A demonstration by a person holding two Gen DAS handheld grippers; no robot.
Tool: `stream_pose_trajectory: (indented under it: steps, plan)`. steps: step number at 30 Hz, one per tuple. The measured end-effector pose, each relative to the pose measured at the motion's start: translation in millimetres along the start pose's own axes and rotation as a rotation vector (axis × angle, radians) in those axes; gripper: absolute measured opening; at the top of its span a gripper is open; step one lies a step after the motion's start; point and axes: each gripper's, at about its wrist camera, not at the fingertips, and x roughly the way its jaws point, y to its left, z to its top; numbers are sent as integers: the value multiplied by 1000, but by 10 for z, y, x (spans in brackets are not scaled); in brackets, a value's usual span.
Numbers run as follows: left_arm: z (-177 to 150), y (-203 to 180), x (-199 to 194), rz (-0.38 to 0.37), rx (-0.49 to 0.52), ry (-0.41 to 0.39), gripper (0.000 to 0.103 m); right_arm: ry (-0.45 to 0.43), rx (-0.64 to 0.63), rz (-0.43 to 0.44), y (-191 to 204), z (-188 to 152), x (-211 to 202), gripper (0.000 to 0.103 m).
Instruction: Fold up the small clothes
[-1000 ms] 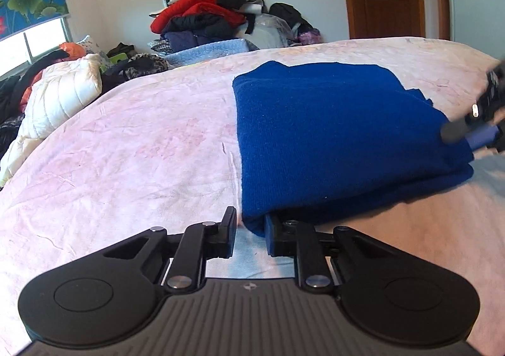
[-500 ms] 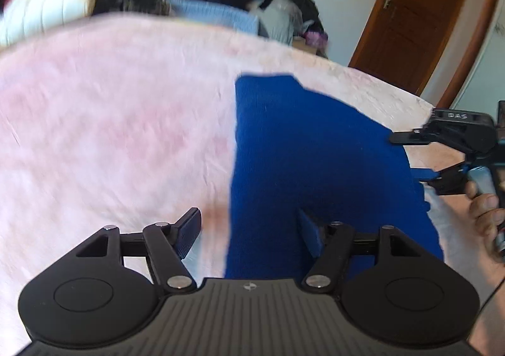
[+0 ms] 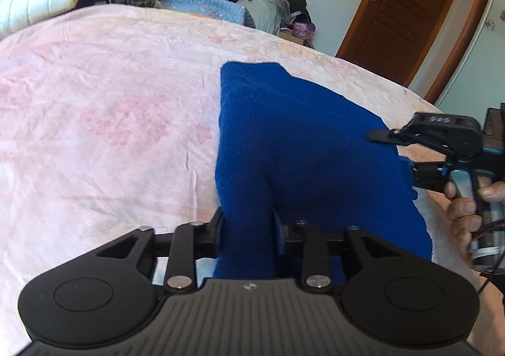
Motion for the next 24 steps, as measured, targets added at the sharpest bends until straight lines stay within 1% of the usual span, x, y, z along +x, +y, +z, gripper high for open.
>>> stream_pose_trajectory:
  steps: [1,2,3,4,5,7,9,10,11,12,13,14,15,16,17,18,19,21,22,23,24]
  plan:
    - [-16,3,-66,12,14,-16,52,-7,9,10,14,-30,-85,62]
    - [-37,11,-140,29,32,-37,69,-26,-3,18,36,-93,-227,78]
    - [-61,30,-207,42,47,-58,76,-43,-24,25,56,-173,-357,84]
    - [-76,64,-258,38,54,-66,80,-46,-47,24,71,-255,-470,83]
    - [-83,104,-276,21,50,-56,80,-29,-71,22,70,-353,-583,83]
    - [-99,181,-242,-14,9,-10,80,12,-66,44,17,-565,-744,82]
    - [-124,226,-145,-47,-46,37,80,88,-40,76,-44,-784,-779,81]
    - [-136,245,-78,-66,-78,58,80,102,-40,89,-46,-879,-779,81]
    - [-143,234,-69,-70,-86,36,80,103,-54,108,-12,-954,-782,80]
    - [-129,222,-41,-72,-96,45,80,112,-52,122,5,-986,-763,66]
    - [-110,205,-37,-63,-102,49,76,118,-38,125,17,-996,-740,54]
    - [-88,193,-30,-61,-102,57,56,144,-17,119,17,-1000,-692,18]
    - [-71,189,-26,-67,-96,67,42,170,-16,104,21,-1002,-637,13]
    - [-57,207,-7,-80,-102,92,29,157,-62,61,54,-1029,-632,13]
    - [-49,224,-14,-76,-108,103,26,151,-120,45,97,-1054,-640,12]
    - [-46,220,-42,-64,-94,99,20,145,-148,36,124,-1079,-683,11]
    - [-53,199,-65,-47,-56,97,16,131,-164,30,152,-1089,-757,11]
    - [-94,195,-31,-36,-37,114,16,115,-163,30,93,-1073,-853,11]
    - [-112,188,-20,-34,-25,100,16,130,-158,10,26,-1087,-819,7]
    - [-111,157,-20,-24,1,92,16,128,-158,20,-1,-1104,-796,8]
    - [-105,116,-35,-10,25,89,16,134,-146,32,-11,-1099,-794,14]
